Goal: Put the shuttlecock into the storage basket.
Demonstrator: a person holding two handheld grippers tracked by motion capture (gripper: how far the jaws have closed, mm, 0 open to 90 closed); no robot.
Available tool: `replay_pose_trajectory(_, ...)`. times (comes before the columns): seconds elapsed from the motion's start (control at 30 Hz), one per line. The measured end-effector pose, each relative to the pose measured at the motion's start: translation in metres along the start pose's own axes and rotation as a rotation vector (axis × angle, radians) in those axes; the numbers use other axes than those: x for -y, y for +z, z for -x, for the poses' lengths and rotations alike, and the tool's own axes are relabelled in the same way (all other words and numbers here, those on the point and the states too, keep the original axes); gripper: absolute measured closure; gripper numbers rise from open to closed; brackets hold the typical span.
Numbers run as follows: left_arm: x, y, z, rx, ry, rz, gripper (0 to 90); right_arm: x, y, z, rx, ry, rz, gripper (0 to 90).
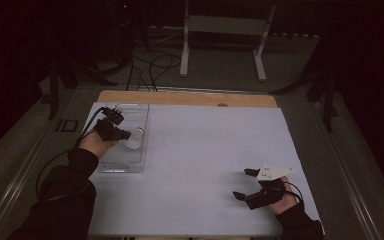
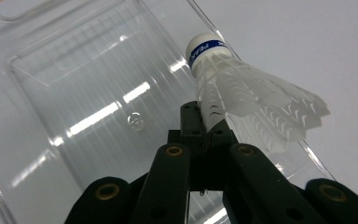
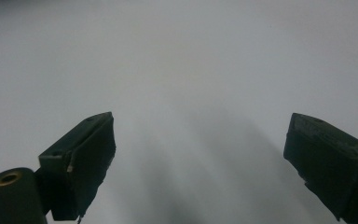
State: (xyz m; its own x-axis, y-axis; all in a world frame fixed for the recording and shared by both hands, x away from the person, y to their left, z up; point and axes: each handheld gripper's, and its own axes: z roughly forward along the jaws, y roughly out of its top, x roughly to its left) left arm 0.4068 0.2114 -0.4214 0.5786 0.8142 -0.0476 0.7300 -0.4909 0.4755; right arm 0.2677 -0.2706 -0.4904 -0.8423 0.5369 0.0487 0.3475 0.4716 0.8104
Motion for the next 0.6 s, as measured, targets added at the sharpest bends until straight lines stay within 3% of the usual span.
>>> replay_pose_trajectory(0.6, 0.001, 0.015, 0.0, 0.011, 0.02, -0.057, 89.4, 0.001, 0.0, 0.001, -0.001, 0.004, 0.001, 8.8)
